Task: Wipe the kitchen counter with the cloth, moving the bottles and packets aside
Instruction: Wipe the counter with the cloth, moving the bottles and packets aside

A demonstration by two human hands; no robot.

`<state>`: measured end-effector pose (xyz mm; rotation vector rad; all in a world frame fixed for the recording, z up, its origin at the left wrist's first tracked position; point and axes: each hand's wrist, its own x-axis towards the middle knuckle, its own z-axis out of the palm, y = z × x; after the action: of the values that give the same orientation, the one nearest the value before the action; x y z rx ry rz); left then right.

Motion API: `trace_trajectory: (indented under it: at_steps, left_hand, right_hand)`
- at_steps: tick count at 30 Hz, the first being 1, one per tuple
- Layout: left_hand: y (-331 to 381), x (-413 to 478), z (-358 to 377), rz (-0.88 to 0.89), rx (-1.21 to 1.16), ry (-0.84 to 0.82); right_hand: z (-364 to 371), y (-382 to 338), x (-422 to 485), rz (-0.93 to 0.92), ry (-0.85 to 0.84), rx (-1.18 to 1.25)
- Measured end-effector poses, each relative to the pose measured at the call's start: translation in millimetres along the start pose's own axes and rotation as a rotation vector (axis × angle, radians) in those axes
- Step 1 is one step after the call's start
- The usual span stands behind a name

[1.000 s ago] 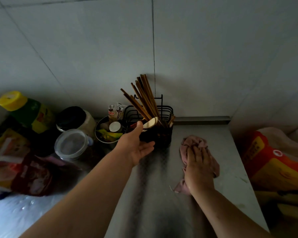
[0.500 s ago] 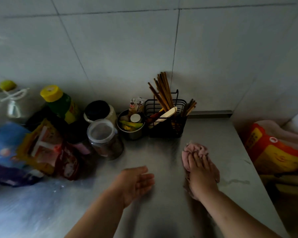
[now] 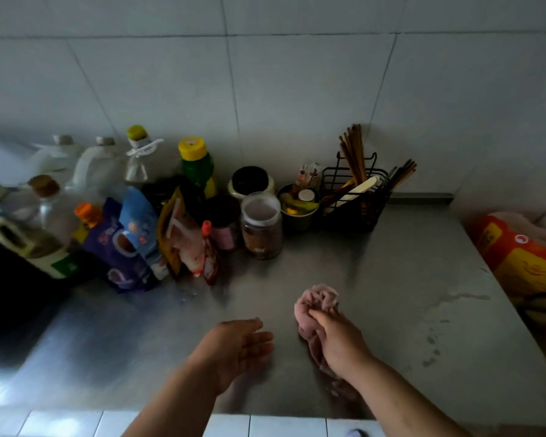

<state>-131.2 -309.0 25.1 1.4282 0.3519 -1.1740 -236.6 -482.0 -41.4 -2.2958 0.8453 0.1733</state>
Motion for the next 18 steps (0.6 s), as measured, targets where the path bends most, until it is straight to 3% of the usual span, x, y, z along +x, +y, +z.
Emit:
trace_trajectory:
  at_steps: [4,9,14,18]
  left_hand:
    - [-10.0,-18.3,-28.5,0.026,0.017,0.026]
    - [-19.7,-31.9,-46.2,0.133,0.096,-0.020]
    - [-23.9,-39.8,-39.5,0.167,0.202,-0.226]
    - [-22.9,-34.9,-37.6,0.231,0.255,-0.169]
  right_hand:
    - [7.3,-39.5,-26.4,-0.071,0.002,0.458]
    - [0.0,-67.7,-39.1,0.043,0.037,0.990]
    - [7.5,-69.5,-47.3,0.136,0.011,0.982]
    - [11.0,-63.4,-57.6,0.163,0.042,1.033]
